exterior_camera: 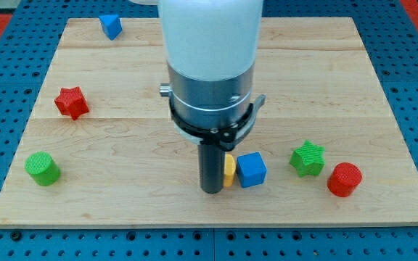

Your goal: Push the green circle towards the yellow heart

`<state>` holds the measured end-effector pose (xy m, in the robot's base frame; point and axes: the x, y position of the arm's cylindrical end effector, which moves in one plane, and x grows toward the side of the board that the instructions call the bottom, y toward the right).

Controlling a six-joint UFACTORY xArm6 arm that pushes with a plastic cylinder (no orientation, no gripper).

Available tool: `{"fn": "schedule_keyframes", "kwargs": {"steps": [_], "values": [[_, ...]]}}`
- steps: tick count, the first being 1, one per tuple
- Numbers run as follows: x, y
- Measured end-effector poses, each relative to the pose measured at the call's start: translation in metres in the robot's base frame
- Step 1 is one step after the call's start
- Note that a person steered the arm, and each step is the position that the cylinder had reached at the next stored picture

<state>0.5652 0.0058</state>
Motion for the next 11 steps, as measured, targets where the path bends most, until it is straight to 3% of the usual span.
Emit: {"fn": "schedule_keyframes", "kwargs": {"steps": [2,3,4,6,7,8,9,10,11], "values": [[0.000,0.063],[0.048,0.039],[0.054,0.012],[0.050,-0.240],[0.021,-0.304],[-0.022,-0.283],[-0.036,-0.221],[-0.035,-0.148],[-0.015,-0.121]]}}
